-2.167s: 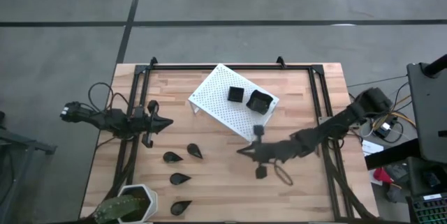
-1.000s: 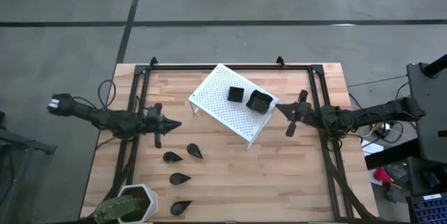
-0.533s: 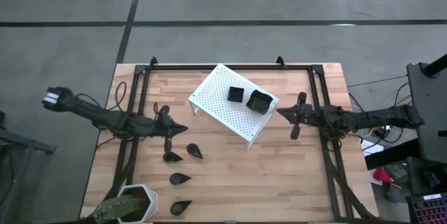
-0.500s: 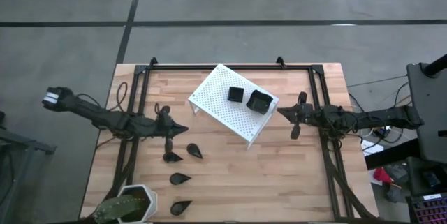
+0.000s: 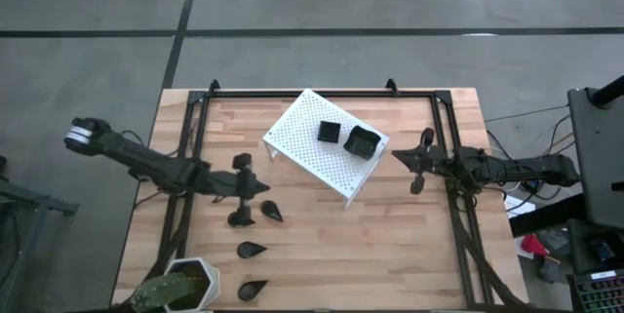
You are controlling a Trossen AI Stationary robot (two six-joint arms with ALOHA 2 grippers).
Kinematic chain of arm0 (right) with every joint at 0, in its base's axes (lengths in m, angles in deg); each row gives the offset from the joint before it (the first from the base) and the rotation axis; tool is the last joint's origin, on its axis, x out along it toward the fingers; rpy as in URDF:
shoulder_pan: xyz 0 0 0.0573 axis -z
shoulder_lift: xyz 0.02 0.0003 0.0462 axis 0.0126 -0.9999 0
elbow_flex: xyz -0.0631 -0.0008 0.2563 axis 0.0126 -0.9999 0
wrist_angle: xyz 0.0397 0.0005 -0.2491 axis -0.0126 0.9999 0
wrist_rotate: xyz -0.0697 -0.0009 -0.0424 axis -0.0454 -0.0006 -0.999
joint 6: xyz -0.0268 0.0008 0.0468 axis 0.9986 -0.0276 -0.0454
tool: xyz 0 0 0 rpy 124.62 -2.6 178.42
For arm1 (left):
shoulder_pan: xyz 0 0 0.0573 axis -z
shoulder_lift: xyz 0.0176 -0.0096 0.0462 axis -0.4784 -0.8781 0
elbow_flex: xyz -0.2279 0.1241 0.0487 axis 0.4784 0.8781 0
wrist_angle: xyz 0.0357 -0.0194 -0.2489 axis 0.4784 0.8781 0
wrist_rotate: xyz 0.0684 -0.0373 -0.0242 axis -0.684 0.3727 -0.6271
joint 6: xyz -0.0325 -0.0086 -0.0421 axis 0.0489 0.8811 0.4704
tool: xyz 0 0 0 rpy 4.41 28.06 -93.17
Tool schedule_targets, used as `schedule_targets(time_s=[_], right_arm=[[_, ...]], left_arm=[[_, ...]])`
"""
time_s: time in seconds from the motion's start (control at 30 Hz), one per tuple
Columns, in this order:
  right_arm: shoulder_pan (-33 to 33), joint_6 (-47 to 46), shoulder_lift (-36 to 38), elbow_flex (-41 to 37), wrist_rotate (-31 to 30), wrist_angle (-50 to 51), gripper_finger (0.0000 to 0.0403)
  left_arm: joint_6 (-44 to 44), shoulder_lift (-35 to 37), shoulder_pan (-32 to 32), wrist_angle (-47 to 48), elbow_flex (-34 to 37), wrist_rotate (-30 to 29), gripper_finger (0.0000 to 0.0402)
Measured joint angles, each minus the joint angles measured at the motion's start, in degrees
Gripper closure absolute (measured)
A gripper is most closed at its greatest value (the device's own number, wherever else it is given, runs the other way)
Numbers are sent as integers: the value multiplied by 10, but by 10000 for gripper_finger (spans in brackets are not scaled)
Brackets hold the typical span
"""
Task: Pick & Place Mini shaped plates
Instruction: Put the drop-shaped plate on the shelf
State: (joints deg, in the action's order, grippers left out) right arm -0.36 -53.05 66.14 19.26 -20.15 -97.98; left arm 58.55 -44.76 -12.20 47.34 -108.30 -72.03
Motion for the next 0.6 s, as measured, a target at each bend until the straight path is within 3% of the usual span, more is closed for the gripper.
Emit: schedule_targets(time_s=[0.17,0.37,0.6], right_arm=[[0,-74,9,0,-1,56,394],[0,-131,-6,0,-1,74,394],[0,-110,-13,0,-1,74,394]], left_arm=[[-23,-63,2,19,-47,-2,380],[-32,-108,16,37,-95,8,320],[-12,-151,74,193,-186,37,296]])
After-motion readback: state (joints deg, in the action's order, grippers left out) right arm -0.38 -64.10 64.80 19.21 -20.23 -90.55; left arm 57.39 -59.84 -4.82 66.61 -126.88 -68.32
